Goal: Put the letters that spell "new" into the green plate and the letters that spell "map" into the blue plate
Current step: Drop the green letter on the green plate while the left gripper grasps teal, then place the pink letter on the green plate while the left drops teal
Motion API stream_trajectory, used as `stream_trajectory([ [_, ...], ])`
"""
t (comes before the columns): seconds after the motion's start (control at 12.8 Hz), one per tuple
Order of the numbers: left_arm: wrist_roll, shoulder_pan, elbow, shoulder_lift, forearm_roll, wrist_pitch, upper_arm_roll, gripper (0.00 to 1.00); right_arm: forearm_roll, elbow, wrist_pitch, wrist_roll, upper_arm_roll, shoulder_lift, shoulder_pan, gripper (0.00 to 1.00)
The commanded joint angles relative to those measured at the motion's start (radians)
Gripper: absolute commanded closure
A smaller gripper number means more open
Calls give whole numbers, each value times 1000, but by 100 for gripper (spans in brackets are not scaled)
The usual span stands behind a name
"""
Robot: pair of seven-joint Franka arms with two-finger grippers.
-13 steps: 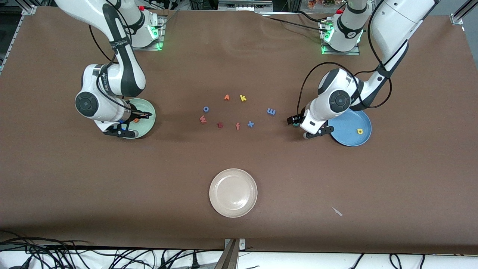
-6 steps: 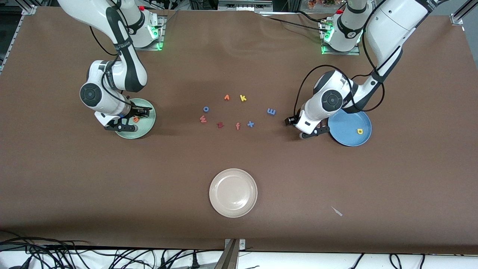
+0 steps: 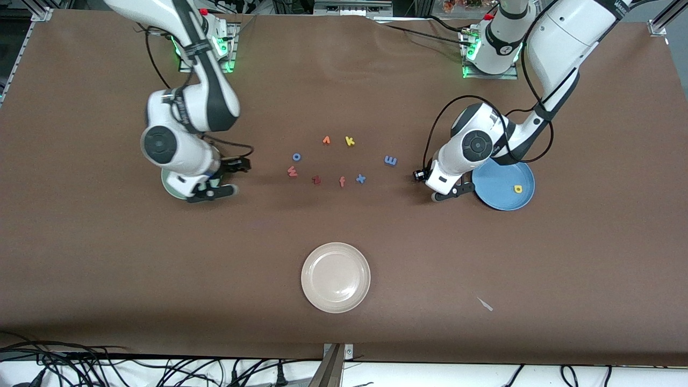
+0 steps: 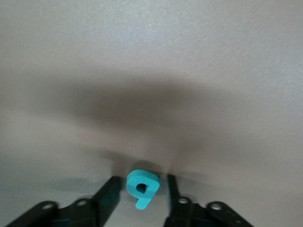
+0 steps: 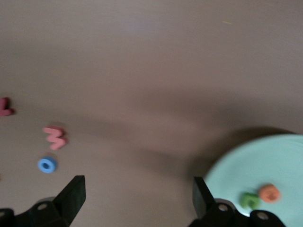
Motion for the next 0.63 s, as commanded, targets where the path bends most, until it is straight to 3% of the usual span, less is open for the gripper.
stream_trajectory([
  [0.0, -22, -9, 12, 21, 38, -9, 10, 70, 3, 50, 85, -26, 105, 79, 22, 0],
  [0.39, -18, -6, 14, 14, 41, -13, 9, 85, 2, 44, 254, -17, 120, 174, 91, 1],
  [0.55, -8, 12, 18, -24, 44, -67, 4, 87, 3, 22, 300, -17, 120, 179, 117, 8],
])
